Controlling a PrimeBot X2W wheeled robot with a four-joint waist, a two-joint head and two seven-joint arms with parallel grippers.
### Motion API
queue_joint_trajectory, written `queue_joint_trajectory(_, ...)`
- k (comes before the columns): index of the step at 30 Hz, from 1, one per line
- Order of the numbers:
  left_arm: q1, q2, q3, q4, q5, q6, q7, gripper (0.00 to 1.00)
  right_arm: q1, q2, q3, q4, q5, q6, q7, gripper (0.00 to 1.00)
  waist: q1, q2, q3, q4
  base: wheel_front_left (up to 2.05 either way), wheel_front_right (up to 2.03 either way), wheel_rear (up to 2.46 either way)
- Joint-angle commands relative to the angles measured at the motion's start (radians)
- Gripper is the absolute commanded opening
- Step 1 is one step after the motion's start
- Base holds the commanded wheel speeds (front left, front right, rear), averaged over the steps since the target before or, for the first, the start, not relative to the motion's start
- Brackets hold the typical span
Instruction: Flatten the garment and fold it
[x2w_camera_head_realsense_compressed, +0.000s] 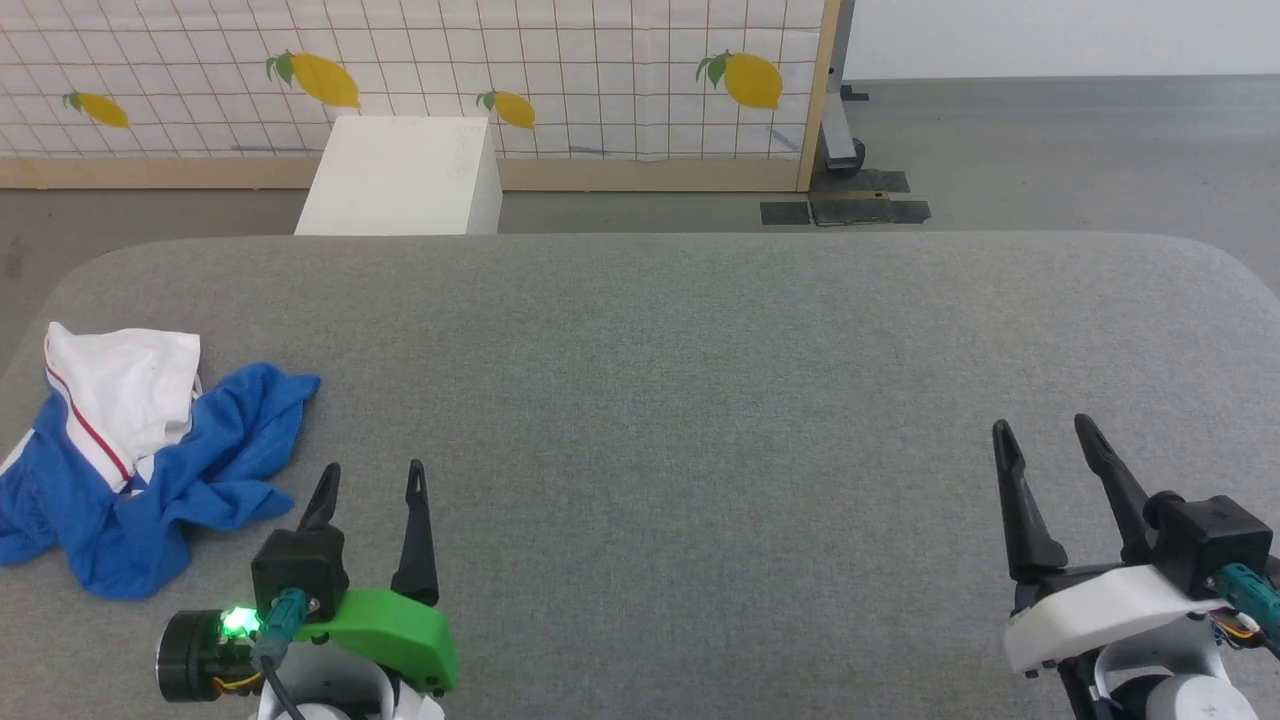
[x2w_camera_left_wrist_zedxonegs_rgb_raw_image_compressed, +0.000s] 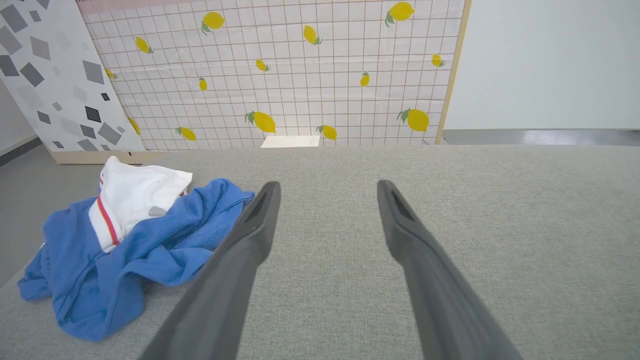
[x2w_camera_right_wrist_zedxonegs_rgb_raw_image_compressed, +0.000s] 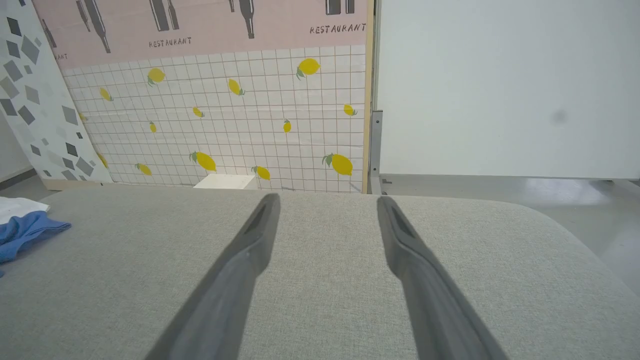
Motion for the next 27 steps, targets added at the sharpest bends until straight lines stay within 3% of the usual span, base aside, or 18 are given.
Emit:
queue_joint_trajectory(1, -0.003, -0.001, -0.005, -0.008, -0.007, 0.012, -0.013, 1.00, 0.012, 0.000, -0.007, -0.013, 0.015, 0.000, -0.015, 1.00, -0.0001, 0.0000, 0.000, 0.000, 0.00, 0.00, 0.00)
queue_joint_trajectory(27, -0.007, -0.001, -0.021, -0.026, -0.020, 0.026, -0.066, 1.00, 0.033, 0.001, -0.031, -0.036, 0.048, -0.001, -0.068, 1.00, -0.0001, 0.0000, 0.009, 0.004, 0.00, 0.00, 0.00)
